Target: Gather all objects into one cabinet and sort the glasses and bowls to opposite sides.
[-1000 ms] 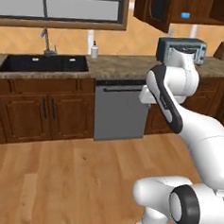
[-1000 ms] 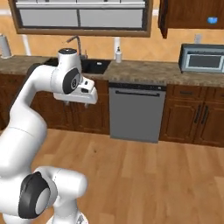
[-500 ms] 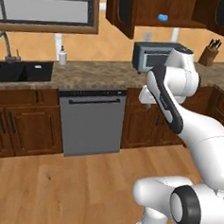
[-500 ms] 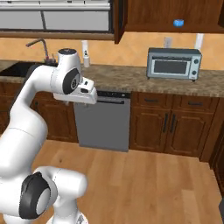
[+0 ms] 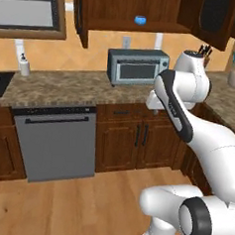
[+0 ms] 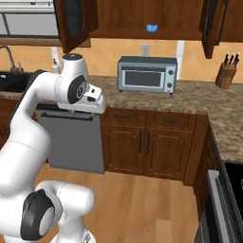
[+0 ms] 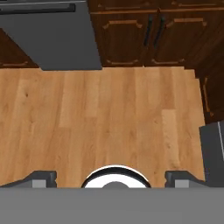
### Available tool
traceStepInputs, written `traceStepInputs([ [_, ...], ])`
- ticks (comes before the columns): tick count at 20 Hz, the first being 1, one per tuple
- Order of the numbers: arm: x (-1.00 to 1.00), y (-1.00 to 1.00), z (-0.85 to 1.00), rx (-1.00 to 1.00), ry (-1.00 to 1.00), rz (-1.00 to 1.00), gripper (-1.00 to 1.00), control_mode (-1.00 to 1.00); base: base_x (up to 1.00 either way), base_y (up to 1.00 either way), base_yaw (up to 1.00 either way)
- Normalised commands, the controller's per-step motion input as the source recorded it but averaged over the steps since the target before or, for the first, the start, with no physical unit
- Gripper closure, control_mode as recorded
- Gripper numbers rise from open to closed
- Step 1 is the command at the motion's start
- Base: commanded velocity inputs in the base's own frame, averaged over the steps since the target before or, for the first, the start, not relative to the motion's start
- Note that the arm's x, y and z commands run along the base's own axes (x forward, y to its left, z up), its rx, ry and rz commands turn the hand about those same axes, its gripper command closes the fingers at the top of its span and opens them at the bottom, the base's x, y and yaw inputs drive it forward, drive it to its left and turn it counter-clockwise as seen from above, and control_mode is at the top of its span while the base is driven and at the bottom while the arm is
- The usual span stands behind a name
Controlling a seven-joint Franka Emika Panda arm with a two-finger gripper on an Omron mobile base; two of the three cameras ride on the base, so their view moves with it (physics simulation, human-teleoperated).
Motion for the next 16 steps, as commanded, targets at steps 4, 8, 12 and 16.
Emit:
traceStepInputs([
  [4,0.00,0.00,0.00,0.00,0.00,0.00,-1.00,1.00,1.00,-0.72,0.00],
  [8,0.00,0.00,0.00,0.00,0.00,0.00,-1.00,1.00,1.00,-0.22,0.00],
  [12,0.00,0.00,0.00,0.00,0.00,0.00,-1.00,1.00,1.00,-0.05,0.00],
  [16,0.00,0.00,0.00,0.00,0.00,0.00,-1.00,1.00,1.00,-0.49,0.03],
])
